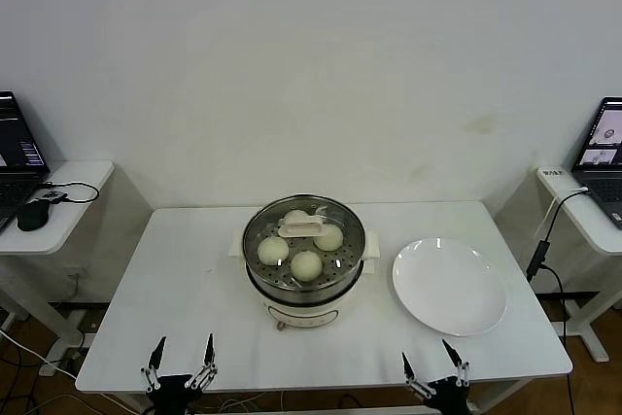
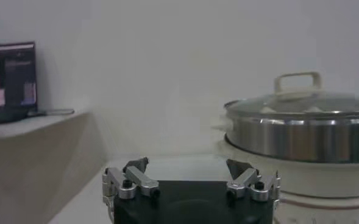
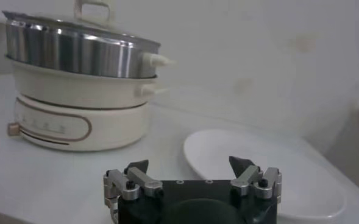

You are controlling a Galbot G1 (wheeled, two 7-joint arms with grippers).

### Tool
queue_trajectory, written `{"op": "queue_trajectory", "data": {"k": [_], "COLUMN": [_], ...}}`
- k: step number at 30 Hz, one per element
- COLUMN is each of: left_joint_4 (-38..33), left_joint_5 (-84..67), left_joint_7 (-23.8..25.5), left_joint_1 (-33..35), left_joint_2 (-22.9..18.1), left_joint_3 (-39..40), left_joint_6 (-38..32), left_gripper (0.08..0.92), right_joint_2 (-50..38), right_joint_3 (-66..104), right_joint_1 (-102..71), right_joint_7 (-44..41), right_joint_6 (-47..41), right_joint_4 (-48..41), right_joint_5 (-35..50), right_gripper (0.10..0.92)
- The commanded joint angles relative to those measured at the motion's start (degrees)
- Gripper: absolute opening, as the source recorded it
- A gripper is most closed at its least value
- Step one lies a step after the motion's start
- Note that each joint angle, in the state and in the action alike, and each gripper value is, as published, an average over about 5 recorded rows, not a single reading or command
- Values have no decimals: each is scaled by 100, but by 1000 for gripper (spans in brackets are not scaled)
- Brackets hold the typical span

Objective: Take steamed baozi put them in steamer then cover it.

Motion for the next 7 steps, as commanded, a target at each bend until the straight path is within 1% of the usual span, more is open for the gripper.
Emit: {"op": "queue_trajectory", "data": {"k": [1, 7], "left_joint_4": [171, 153], "left_joint_5": [-262, -249], "left_joint_7": [-18, -4], "left_joint_1": [191, 227], "left_joint_2": [-91, -58], "left_joint_3": [-34, -25], "left_joint_6": [-244, -243], "left_gripper": [823, 823], "right_joint_2": [-49, -90], "right_joint_3": [-32, -28], "right_joint_1": [-63, -39], "right_joint_7": [-24, 6], "right_joint_6": [-88, -164], "right_joint_4": [73, 79], "right_joint_5": [152, 195], "right_gripper": [823, 823]}}
